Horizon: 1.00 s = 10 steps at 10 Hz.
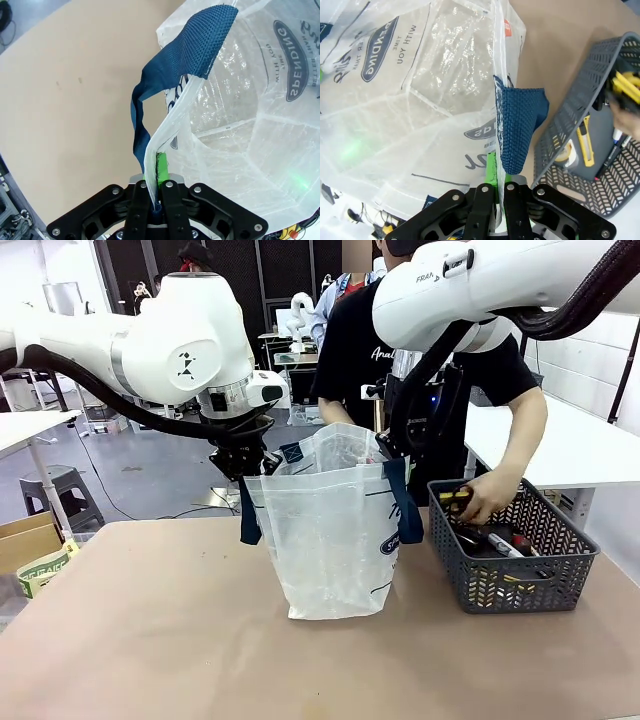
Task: Transfer purchased items from the store into the shopping bag.
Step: Move the Reusable shopping bag to the right side of the table.
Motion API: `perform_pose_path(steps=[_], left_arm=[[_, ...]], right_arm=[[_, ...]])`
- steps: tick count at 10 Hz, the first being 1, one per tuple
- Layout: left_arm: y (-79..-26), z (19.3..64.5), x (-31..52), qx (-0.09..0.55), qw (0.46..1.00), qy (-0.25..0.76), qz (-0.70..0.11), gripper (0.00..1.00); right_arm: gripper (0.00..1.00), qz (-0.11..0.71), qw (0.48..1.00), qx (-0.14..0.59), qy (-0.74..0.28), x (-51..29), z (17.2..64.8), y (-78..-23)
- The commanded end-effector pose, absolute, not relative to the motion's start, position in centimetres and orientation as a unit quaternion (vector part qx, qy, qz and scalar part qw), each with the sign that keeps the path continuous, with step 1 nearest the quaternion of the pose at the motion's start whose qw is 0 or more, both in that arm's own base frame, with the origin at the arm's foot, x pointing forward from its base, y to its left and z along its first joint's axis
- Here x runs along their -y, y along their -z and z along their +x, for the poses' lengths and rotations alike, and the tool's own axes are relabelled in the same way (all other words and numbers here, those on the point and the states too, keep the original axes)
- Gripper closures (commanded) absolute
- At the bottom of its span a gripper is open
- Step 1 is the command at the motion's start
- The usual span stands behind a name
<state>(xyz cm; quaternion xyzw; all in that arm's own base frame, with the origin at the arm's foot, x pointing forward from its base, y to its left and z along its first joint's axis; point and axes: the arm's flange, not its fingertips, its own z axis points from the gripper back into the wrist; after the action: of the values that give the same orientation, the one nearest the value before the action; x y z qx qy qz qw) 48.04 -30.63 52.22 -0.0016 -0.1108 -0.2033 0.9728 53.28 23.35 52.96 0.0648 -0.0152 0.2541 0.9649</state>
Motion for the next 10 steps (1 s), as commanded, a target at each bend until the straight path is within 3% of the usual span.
perform_pose_path(steps=[1, 10], left_arm=[[-52.21, 47.93, 30.58, 0.111, 0.973, 0.202, -0.001, 1.0], [-52.21, 47.93, 30.58, 0.111, 0.973, 0.202, -0.001, 1.0]], right_arm=[[1.0, 0.065, 0.965, 0.015, -0.254, -23.34, 53.28, -52.96], [1.0, 0.065, 0.965, 0.015, -0.254, -23.34, 53.28, -52.96]])
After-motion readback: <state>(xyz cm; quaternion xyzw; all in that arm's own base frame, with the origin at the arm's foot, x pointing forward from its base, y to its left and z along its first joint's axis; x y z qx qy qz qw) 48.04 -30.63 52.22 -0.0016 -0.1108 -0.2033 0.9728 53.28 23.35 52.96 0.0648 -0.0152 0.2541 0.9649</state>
